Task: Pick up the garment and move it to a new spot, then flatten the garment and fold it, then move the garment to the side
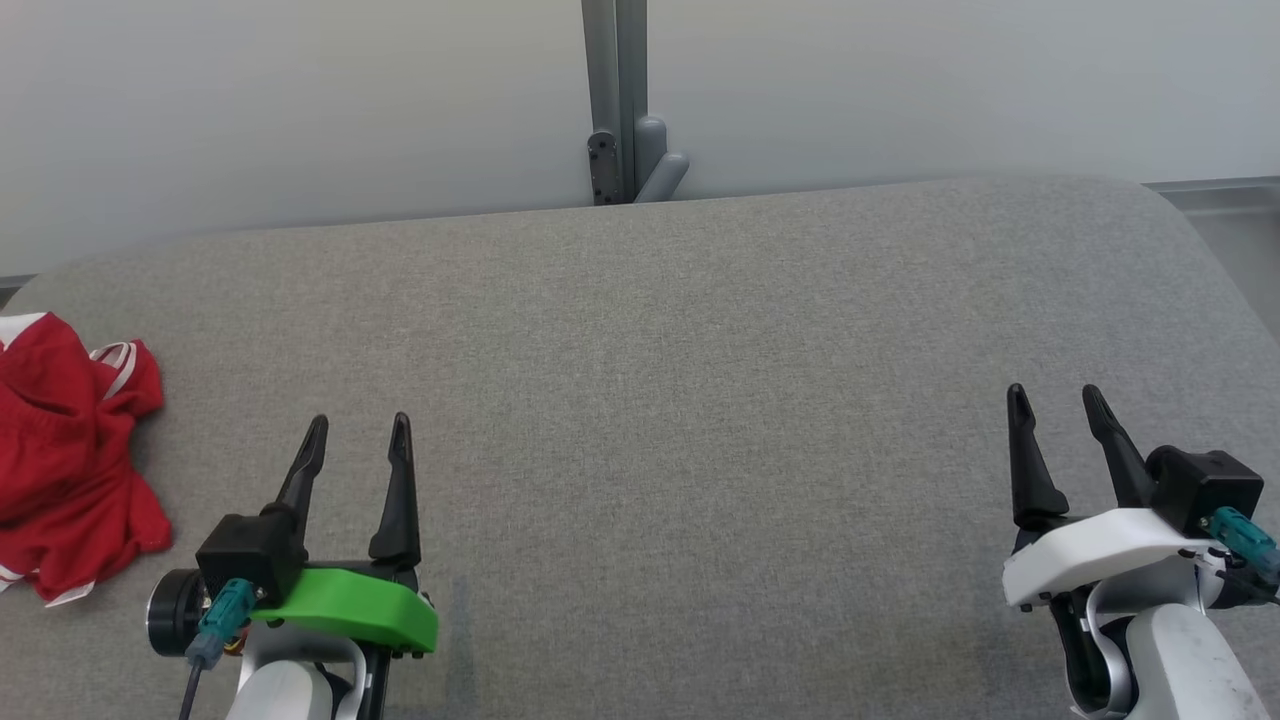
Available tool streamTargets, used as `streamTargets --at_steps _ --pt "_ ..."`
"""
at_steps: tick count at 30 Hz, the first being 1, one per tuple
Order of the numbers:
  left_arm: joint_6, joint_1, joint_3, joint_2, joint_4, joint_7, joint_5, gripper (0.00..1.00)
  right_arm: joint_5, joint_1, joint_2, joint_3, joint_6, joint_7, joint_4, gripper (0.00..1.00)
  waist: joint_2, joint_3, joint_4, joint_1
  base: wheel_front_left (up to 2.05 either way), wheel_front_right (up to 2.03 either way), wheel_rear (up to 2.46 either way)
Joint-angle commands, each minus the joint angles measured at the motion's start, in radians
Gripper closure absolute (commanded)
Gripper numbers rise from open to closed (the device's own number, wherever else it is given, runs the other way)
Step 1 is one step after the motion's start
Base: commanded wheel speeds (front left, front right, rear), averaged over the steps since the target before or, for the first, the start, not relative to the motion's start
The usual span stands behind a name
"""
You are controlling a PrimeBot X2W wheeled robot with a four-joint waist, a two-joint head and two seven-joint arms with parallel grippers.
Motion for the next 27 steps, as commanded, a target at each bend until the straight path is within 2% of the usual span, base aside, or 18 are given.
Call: streamTargets --at_steps 1,27 --pt "0.004 -0.006 0.005 -0.001 0.011 -0.009 0.021 0.00 -0.023 -0.018 -0.002 -0.003 0.000 -0.016 0.000 0.00 -0.0001 -0.001 0.000 0.0000 0.00 0.00 0.00" --pt "0.027 -0.043 0.008 0.006 0.129 -0.022 0.135 0.00 -0.088 -0.045 -0.014 0.082 0.000 -0.094 0.066 0.00 -0.0001 -0.005 0.001 0.0000 0.00 0.00 0.00"
